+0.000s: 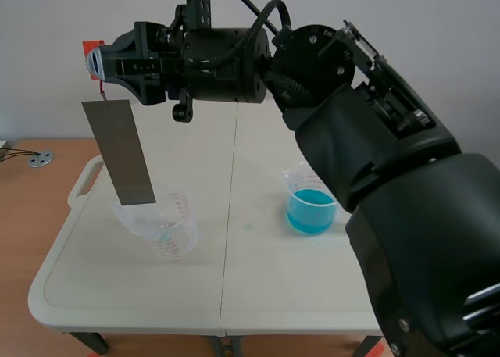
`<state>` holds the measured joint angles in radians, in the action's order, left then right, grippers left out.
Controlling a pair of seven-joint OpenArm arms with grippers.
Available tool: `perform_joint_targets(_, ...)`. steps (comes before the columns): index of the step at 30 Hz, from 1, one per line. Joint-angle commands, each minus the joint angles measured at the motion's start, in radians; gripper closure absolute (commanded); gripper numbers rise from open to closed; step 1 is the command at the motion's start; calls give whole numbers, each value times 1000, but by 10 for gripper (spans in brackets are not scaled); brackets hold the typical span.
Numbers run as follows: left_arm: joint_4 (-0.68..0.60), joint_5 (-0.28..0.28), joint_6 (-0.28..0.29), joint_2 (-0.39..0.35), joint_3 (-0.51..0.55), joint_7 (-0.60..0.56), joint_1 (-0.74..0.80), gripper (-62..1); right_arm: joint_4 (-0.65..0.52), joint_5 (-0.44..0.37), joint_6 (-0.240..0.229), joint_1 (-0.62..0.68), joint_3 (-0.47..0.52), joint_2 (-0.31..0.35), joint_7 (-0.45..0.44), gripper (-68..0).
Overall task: Hold the metal plate by the orange handle, dip it into the blue solution, take it out and point at it, then put the plate back in the beaker on the left.
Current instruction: 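Put the plate into the left beaker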
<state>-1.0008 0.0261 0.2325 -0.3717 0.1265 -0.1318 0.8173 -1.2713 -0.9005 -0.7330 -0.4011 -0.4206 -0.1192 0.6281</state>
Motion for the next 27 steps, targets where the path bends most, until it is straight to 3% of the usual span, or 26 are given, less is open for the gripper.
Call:
perform_joint_targets(1,-6,-1,3,-6,6,-6,-5,-60,6,-9,-13,-27,-2,-9,-23,-14)
perform_joint_targets(8,-6,0,53,-3,6,-10,-6,-60,46,26,-13,-26,-2,-9,-58,-14)
perform_joint_targets(27,-6,-1,51,39,6,-7,-6,-60,189,64,-13,-25,-2,-9,-101,-13)
